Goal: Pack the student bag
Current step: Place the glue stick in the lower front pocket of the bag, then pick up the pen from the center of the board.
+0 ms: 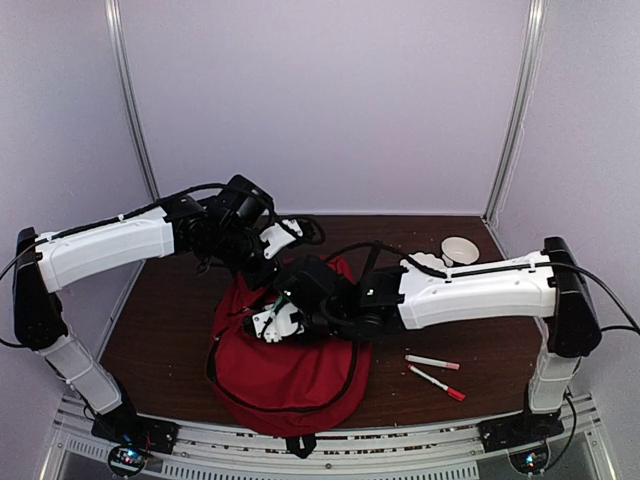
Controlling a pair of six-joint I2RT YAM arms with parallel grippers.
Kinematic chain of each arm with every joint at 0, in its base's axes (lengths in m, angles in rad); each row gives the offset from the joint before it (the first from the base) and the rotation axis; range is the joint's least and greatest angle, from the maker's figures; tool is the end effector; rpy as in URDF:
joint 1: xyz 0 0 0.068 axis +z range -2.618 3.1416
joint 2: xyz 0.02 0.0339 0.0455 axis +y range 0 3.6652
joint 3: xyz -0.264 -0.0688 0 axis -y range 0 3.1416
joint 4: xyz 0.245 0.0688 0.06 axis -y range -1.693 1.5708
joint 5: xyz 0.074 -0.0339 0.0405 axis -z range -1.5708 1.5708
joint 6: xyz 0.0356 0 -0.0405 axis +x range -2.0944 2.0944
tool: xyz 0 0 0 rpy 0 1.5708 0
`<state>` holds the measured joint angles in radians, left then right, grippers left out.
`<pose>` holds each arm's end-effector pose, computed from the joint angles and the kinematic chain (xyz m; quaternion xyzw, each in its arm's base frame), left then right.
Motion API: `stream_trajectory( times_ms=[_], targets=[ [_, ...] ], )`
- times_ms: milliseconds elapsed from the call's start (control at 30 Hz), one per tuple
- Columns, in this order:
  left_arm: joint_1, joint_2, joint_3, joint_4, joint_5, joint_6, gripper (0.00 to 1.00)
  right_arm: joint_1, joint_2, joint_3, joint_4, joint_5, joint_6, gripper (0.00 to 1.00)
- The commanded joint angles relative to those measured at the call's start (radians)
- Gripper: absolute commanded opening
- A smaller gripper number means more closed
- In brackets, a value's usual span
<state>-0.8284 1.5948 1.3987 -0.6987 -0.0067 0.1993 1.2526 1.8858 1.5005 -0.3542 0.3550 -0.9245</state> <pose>0.2347 -0.2555 0.3030 0.4628 0.8221 -0.0996 0.3163 0.1465 0.4052 0.2557 -0.7647 0.4808 -0.0945 0.4185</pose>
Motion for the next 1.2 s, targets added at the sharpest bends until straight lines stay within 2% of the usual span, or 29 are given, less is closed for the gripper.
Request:
stream_trajectory(
  times_ms=[0, 267, 433, 567, 767, 1167],
  targets=[
    [0.002, -0.002, 0.028, 0.028, -0.001, -0.005, 0.00, 0.013, -0.121, -0.058, -0.193, -0.169, 0.123, 0.41],
    [0.002, -0.001, 0.028, 0.028, -0.001, -0.005, 0.00, -0.022, -0.337, -0.300, -0.360, -0.283, 0.256, 0.37],
    [0.003, 0.001, 0.029, 0.027, 0.001, -0.005, 0.00, -0.140, -0.469, -0.482, -0.446, -0.370, 0.315, 0.36],
    [0.002, 0.005, 0.033, 0.025, 0.011, -0.005, 0.00, -0.283, -0.526, -0.561, -0.521, -0.431, 0.332, 0.35],
    [0.003, 0.012, 0.036, 0.023, 0.018, -0.005, 0.00, -0.474, -0.514, -0.629, -0.554, -0.481, 0.322, 0.35],
    [0.002, 0.014, 0.037, 0.021, 0.023, -0.006, 0.00, -0.564, -0.368, -0.641, -0.524, -0.501, 0.310, 0.33]
  ],
)
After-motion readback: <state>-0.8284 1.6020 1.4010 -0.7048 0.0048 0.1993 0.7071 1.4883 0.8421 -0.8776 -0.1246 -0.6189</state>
